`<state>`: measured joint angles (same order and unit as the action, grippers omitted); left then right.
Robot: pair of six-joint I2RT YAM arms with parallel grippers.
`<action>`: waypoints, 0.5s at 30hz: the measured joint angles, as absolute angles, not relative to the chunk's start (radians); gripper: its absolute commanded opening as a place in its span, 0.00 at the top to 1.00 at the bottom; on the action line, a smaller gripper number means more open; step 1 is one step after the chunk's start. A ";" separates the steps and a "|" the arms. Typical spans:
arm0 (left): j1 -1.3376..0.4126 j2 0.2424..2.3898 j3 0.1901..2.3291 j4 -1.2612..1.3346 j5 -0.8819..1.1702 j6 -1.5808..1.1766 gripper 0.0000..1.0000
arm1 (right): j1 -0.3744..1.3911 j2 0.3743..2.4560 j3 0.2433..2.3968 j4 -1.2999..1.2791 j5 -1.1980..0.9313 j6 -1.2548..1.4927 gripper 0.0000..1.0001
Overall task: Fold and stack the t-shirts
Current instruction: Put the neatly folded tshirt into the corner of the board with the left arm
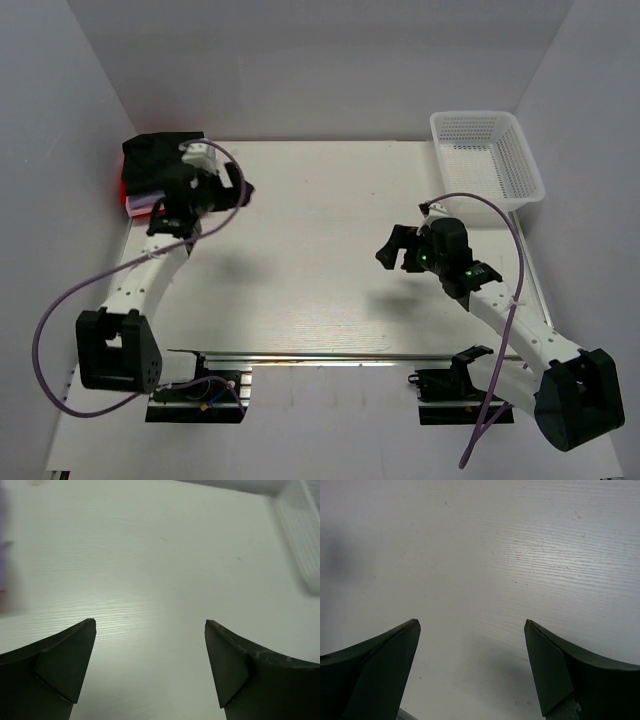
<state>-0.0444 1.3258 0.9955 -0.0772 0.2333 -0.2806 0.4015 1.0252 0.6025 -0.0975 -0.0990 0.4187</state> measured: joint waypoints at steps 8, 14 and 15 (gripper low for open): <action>-0.458 1.226 0.773 -0.121 0.024 -0.320 0.01 | 0.402 1.004 0.547 -0.072 -0.063 0.439 0.10; -0.639 1.200 0.677 -0.147 -0.105 -0.364 0.01 | 0.402 0.933 0.481 -0.049 -0.046 0.461 0.10; -0.659 1.198 0.678 -0.150 -0.122 -0.367 0.01 | 0.402 0.925 0.481 -0.049 -0.043 0.461 0.10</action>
<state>-0.6590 1.1980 0.6777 -0.1505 -0.1223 -0.3672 0.4015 0.9245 0.4812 -0.0486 -0.0429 0.4614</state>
